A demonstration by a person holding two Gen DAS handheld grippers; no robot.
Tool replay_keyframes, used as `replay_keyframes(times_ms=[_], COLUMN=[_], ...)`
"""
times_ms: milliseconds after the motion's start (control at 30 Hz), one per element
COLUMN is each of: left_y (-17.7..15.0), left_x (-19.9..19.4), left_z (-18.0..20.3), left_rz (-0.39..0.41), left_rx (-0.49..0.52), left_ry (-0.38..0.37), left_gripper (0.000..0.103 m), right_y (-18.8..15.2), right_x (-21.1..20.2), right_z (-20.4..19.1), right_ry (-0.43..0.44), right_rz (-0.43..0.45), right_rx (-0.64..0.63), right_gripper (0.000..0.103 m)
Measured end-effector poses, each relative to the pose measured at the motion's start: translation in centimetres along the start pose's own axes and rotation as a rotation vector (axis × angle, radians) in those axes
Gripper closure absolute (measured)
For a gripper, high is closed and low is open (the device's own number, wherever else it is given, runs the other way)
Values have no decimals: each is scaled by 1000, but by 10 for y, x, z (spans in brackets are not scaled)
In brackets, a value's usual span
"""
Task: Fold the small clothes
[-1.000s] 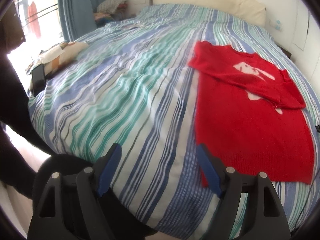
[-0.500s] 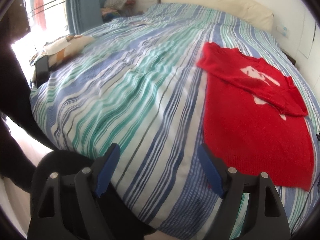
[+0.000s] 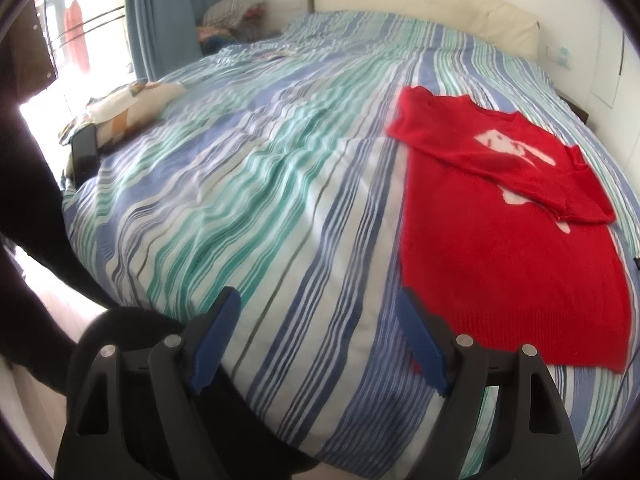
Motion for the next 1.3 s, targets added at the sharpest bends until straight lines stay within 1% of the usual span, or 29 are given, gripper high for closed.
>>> replay_keyframes(times_ms=[433,533,633,667,700,733,800,867,900,967,1033,1067,1133,1167,1200,1233,1267,1300], left_y=[0,1,9,15,24,35,63,95,110,135,151,158,166,167,167,166,165,162], left_x=[2,-1,-13,-19,-25,-32,-44,-48,-45,-31,-4,10,41,54,69,81,92,102], left_z=[5,11,21,26,34,42,65,96,113,156,199,215,245,256,264,267,269,267], left_rz=[-4,0,2,1,1,8,34,62,66,63,31,9,-47,-81,-123,-165,-209,-248], left_rx=[22,56,127,161,193,222,286,368,413,521,622,645,684,687,681,668,650,630], left_ry=[1,3,-8,-29,-68,-125,-250,-365,-409,-463,-480,-486,-497,-503,-513,-526,-541,-550], left_gripper=[21,21,21,21,20,19,9,7,7,7,7,8,11,15,24,30,50,76], right_y=[0,0,0,0,0,0,0,0,0,0,0,0,0,0,0,0,0,0], right_x=[0,0,0,0,0,0,0,0,0,0,0,0,0,0,0,0,0,0], right_z=[0,0,0,0,0,0,0,0,0,0,0,0,1,0,0,0,0,0], right_ry=[0,0,0,0,0,0,0,0,0,0,0,0,0,0,0,0,0,0], right_rz=[0,0,0,0,0,0,0,0,0,0,0,0,0,0,0,0,0,0], right_rx=[0,0,0,0,0,0,0,0,0,0,0,0,0,0,0,0,1,1], right_gripper=[0,0,0,0,0,0,0,0,0,0,0,0,0,0,0,0,0,0])
Point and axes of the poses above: each gripper's, at about its wrist camera, not at the fingertips, and x roughly the way its jaws point, z to its right, y to its top, the point moved 2 cm from there along x, roughly the way its jaws point, and after that the axes turned 11 degrees about x, right-handed, at the moved point
